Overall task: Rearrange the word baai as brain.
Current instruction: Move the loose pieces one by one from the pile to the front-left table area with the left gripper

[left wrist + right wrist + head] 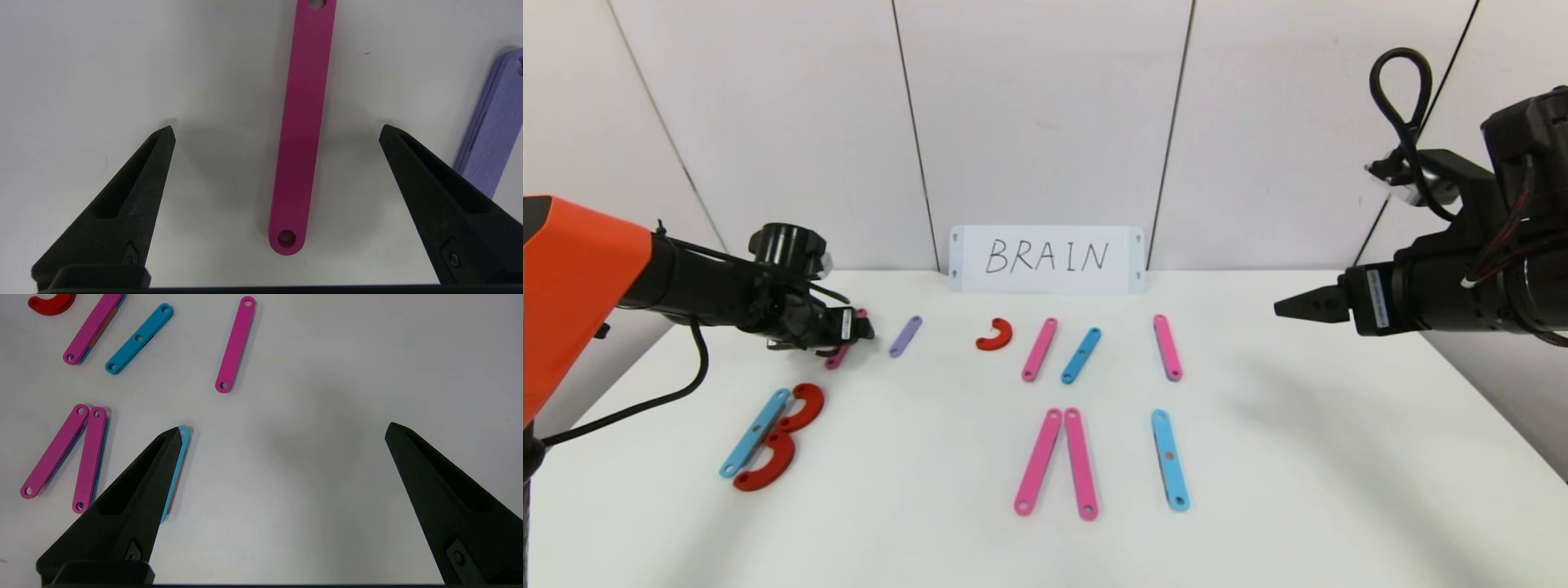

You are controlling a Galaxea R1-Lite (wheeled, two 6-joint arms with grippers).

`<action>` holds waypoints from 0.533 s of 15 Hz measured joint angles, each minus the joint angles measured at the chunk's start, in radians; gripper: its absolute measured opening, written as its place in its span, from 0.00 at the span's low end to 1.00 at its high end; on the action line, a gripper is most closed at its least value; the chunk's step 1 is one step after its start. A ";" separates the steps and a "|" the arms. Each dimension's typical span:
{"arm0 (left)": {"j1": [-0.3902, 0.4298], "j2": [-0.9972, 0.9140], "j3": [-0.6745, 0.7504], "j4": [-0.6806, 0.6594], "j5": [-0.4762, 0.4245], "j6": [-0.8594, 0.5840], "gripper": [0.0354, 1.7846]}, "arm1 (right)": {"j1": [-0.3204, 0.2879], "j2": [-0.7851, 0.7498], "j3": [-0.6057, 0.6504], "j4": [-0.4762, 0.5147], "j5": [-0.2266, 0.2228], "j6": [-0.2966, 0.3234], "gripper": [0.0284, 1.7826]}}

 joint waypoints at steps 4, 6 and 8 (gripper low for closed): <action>-0.001 0.016 -0.005 -0.002 -0.003 -0.004 0.98 | -0.001 0.000 0.000 0.000 0.000 0.000 0.98; 0.000 0.017 -0.008 0.000 -0.003 -0.004 0.98 | 0.000 0.000 0.000 0.000 0.000 0.000 0.98; 0.000 0.019 -0.009 0.000 -0.003 -0.005 0.97 | 0.000 0.000 0.000 0.000 0.000 0.000 0.98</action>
